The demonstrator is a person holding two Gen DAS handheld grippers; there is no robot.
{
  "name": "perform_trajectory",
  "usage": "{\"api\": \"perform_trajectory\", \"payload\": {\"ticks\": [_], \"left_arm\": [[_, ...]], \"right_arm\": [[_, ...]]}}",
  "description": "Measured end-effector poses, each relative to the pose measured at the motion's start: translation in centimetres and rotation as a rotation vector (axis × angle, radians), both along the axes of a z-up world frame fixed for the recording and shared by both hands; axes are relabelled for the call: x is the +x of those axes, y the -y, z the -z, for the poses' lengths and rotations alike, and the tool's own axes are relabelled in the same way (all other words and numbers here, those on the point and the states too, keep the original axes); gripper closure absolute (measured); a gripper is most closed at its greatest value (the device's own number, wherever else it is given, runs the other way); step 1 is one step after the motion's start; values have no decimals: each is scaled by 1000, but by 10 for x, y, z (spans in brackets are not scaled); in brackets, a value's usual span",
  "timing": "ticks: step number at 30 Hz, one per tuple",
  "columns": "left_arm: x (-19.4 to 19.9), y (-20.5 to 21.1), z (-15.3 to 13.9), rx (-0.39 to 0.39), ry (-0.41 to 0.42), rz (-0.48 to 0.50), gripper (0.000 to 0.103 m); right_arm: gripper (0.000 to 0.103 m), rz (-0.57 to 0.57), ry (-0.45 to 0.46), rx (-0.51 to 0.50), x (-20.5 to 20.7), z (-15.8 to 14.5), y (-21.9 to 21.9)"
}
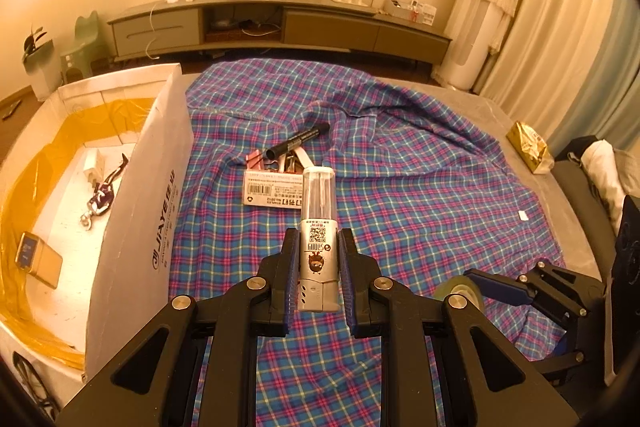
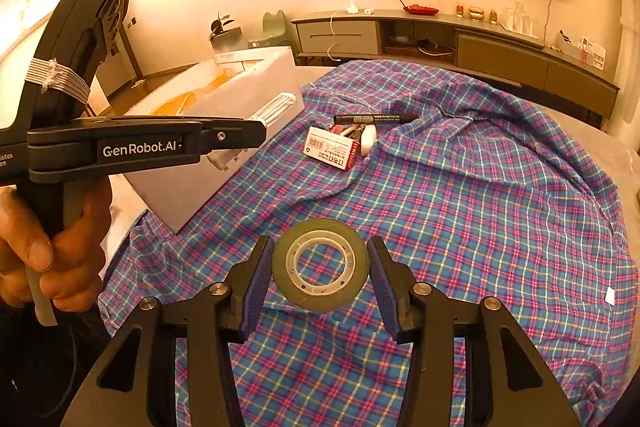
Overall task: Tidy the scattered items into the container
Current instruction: 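Carry the tape roll in the right gripper and the white tube in the left gripper to the box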
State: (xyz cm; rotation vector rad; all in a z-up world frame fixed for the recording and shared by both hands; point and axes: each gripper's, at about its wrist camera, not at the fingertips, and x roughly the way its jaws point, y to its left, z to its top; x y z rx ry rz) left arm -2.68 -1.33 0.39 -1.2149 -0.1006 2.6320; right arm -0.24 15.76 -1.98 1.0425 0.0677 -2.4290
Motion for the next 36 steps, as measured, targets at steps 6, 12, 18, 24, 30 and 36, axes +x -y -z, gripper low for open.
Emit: {"api": "perform_trajectory", "payload": {"ticks": [6,12,18,24,30,36], "left_arm": [[7,3,-8,11,-14,-4,83],[13,8,-17,29,-33,-8,83],[18,16,-23,44,-48,-19,83],[23,28,-31,65,-67,-27,83],[29,45,-44,103,-96,-41,83],[33,61,-53,130,-121,-56,83]], "right_arm": [[54,-1,-19,-1,4,-8,5],[54,0,-36,-4,7,-16,9],[54,-4,-46,-7,10,-21,17],[54,-8,-58,-24,10,-30,28],[54,-22,-62,-34,9,-38,45],[54,-38,-68,-43,4,-49,62]]}}
